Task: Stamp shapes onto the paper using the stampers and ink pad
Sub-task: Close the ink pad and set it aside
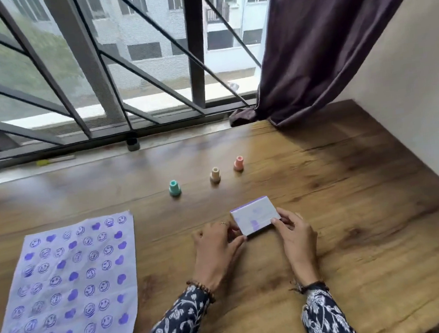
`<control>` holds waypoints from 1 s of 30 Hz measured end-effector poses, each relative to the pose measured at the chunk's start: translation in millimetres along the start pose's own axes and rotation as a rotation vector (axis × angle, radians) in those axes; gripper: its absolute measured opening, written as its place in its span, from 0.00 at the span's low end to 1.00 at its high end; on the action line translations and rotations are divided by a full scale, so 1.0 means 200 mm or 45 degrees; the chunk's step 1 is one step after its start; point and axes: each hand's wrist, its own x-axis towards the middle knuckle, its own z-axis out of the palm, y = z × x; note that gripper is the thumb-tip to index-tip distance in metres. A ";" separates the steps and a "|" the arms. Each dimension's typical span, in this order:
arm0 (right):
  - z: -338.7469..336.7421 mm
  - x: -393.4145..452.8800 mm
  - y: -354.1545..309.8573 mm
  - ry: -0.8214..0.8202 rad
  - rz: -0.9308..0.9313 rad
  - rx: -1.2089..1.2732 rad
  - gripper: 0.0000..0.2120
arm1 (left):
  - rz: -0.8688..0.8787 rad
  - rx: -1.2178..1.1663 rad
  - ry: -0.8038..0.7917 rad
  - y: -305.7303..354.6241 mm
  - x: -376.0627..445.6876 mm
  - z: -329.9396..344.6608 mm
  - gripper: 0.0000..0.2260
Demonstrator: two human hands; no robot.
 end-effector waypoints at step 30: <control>0.45 -0.70 -0.40 -0.539 -0.157 0.152 0.14 | -0.271 -0.096 0.330 -0.19 -0.42 -0.44 0.11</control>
